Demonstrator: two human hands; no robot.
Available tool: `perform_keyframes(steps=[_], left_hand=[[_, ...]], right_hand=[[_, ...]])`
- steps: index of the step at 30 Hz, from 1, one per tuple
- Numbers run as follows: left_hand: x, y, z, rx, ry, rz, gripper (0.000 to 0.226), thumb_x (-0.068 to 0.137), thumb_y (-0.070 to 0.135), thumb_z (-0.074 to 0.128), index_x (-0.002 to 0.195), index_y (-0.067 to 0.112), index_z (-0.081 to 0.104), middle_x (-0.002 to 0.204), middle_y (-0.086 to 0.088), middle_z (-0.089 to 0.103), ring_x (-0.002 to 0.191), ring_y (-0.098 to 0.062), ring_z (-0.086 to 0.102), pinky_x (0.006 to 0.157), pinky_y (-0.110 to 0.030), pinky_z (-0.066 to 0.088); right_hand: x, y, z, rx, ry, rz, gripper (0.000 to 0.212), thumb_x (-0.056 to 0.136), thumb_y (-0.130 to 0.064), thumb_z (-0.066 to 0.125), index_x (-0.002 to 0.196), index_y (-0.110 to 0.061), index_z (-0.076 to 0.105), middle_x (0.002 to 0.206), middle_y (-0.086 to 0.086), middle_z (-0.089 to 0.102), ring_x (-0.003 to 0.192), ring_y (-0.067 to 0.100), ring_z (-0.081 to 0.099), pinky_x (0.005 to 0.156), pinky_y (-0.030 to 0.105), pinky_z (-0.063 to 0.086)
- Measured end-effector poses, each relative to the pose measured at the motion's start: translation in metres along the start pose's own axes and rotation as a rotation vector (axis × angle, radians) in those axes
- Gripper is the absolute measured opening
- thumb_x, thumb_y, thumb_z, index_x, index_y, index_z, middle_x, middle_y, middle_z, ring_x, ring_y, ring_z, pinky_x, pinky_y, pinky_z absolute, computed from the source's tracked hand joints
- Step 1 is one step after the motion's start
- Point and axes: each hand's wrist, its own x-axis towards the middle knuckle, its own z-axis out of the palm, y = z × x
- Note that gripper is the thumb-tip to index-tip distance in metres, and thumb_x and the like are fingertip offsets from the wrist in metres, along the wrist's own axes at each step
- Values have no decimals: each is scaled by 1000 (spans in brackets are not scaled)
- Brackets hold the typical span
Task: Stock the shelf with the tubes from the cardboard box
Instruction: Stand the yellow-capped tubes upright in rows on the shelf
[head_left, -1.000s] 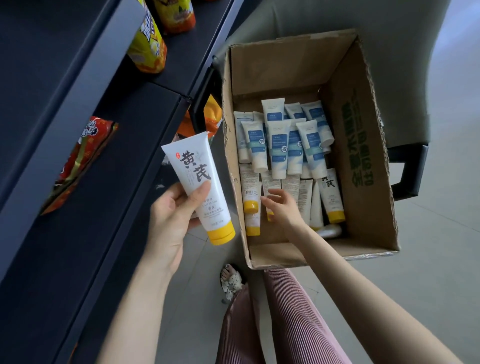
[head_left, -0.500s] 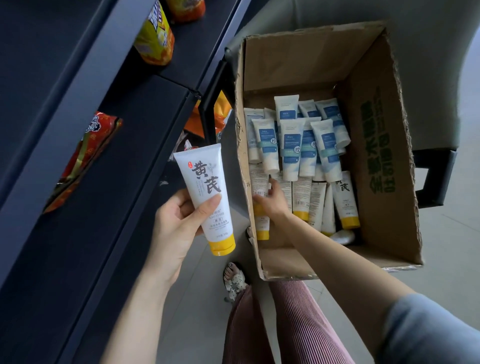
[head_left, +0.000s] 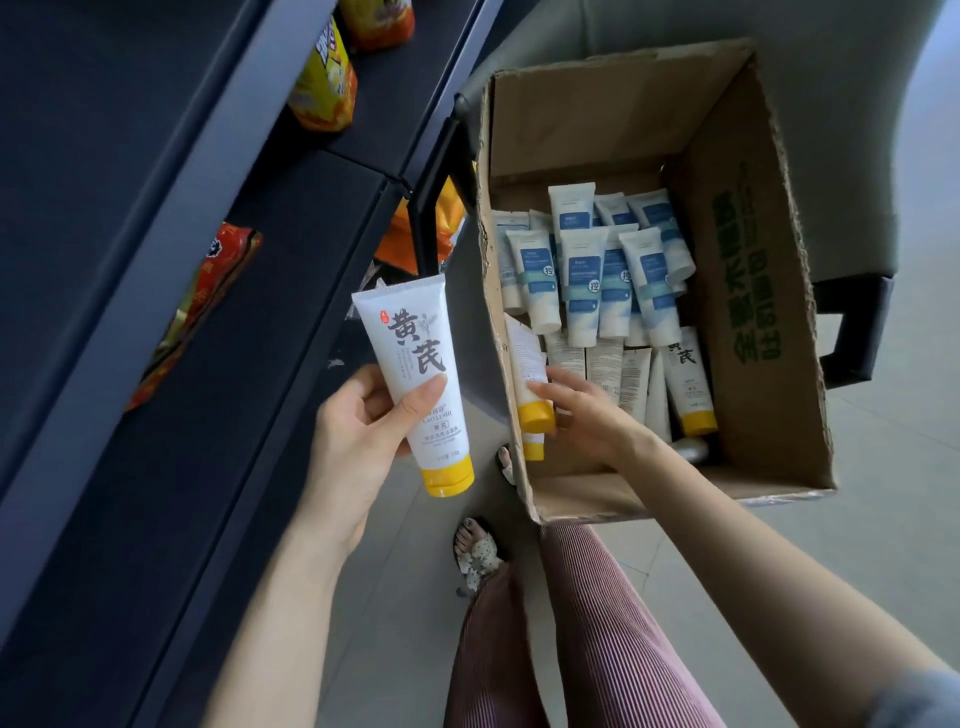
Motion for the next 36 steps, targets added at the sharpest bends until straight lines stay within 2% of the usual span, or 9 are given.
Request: perform_keyframes(steps=[6, 9, 11, 13, 17, 21, 25, 30, 36], left_hand=[[-23, 27, -4, -18, -27, 81, 31, 71, 27, 66, 100, 17, 62, 87, 12, 73, 84, -4, 68, 73, -26, 58], [-40, 40, -9, -60, -24, 114, 30, 71, 25, 65, 100, 14, 62, 86, 10, 73, 83, -6, 68, 72, -27, 58], [-51, 47, -13, -82, -25, 137, 30, 71, 25, 64, 99, 15, 62, 86, 8, 73, 84, -7, 69, 71, -28, 58], [-62, 54, -17, -104, -28, 159, 30, 72, 25, 64, 100, 15, 63, 88, 7, 73, 85, -8, 69, 72, -28, 58], [-84, 70, -24, -144, -24, 210, 34, 72, 24, 64, 103, 11, 63, 92, 3, 72, 88, -12, 68, 72, -29, 58], [-106, 90, -35, -162, -14, 277, 34, 70, 27, 65, 101, 13, 63, 91, 6, 72, 89, -12, 68, 73, -29, 58], [-130, 113, -47, -175, -9, 353, 37, 69, 27, 65, 104, 15, 63, 93, 7, 72, 91, -10, 68, 75, -29, 57], [-166, 139, -69, -155, 35, 461, 32, 68, 25, 67, 98, 14, 64, 89, 8, 73, 85, -9, 69, 64, -22, 55], [-216, 168, -98, -120, 109, 596, 33, 71, 22, 68, 101, 8, 64, 91, 6, 73, 84, -7, 69, 61, -17, 52]], right_hand=[[-56, -14, 4, 121, -291, -138, 61, 87, -14, 58, 142, -33, 37, 126, 15, 60, 100, 28, 65, 83, 40, 56], [-86, -23, 10, 164, -446, -250, 70, 87, -13, 60, 145, -39, 30, 136, 10, 54, 111, 28, 61, 93, 45, 51], [-103, -29, 17, 186, -524, -296, 84, 78, -19, 75, 145, -40, 30, 132, 4, 58, 107, 25, 61, 91, 43, 52], [-120, -35, 23, 197, -597, -319, 94, 69, -22, 83, 145, -39, 30, 123, 5, 60, 99, 22, 63, 79, 39, 56], [-155, -50, 43, 177, -701, -406, 81, 72, -19, 80, 141, -34, 40, 127, 4, 57, 107, 22, 60, 92, 44, 49], [-185, -65, 66, 166, -725, -426, 70, 64, -24, 86, 127, -29, 56, 126, 5, 61, 108, 24, 62, 95, 46, 49], [-214, -77, 88, 69, -742, -458, 62, 69, -26, 82, 126, -31, 59, 130, 5, 59, 116, 27, 59, 95, 43, 50], [-259, -90, 119, -77, -712, -532, 83, 63, -34, 86, 134, -20, 44, 130, 5, 60, 119, 26, 58, 94, 42, 52], [-317, -114, 154, -125, -658, -680, 86, 56, -31, 90, 129, -10, 50, 124, 15, 62, 110, 28, 63, 81, 37, 56]])
